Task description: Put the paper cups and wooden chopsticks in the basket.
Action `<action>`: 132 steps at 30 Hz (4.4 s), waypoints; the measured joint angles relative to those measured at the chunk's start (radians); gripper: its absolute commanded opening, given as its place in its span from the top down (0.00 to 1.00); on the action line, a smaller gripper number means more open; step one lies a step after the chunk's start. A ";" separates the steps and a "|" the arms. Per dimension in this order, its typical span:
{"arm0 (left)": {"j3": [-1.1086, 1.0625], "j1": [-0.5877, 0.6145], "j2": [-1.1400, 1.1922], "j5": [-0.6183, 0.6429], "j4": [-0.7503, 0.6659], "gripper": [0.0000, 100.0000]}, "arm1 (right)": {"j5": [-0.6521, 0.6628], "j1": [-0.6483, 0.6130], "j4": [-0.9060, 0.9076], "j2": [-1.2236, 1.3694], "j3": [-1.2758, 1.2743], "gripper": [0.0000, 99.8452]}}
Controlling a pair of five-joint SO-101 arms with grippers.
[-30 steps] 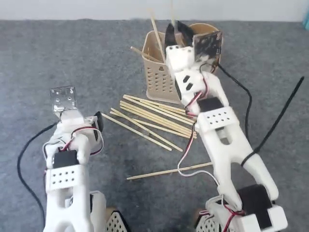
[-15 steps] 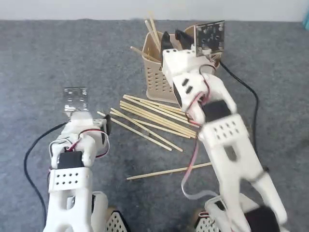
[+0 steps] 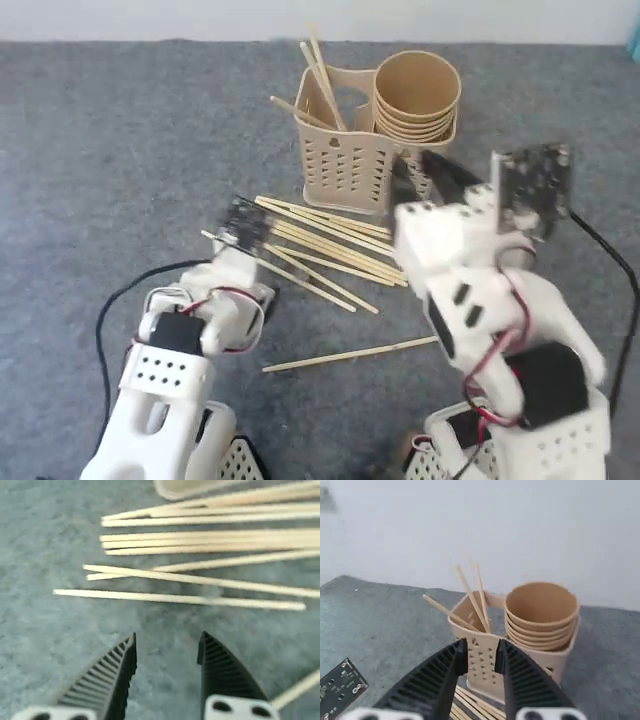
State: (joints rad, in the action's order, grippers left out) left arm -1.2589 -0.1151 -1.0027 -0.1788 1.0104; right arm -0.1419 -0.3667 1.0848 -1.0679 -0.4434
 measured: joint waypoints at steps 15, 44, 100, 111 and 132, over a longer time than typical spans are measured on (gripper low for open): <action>0.005 -0.468 0.000 -0.107 0.167 0.80 | 0.040 0.548 0.264 -0.029 -0.221 0.89; -0.012 -0.654 0.384 -0.138 -0.089 0.99 | 0.048 0.825 0.064 -0.029 -0.543 0.89; 0.377 -0.726 0.885 -0.129 -0.207 0.99 | 0.110 1.452 -0.018 -0.029 -0.600 0.89; 0.390 -0.724 0.888 -0.129 -0.203 0.86 | 0.146 1.453 -0.021 -0.029 -0.600 0.89; 0.707 -0.669 1.162 -0.092 0.041 0.99 | 0.150 1.453 -0.021 -0.029 -0.600 0.89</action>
State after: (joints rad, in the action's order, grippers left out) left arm -0.5516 -0.7841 0.1588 -0.2708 1.0518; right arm 0.0084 1.0863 1.0633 -1.0971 -1.0434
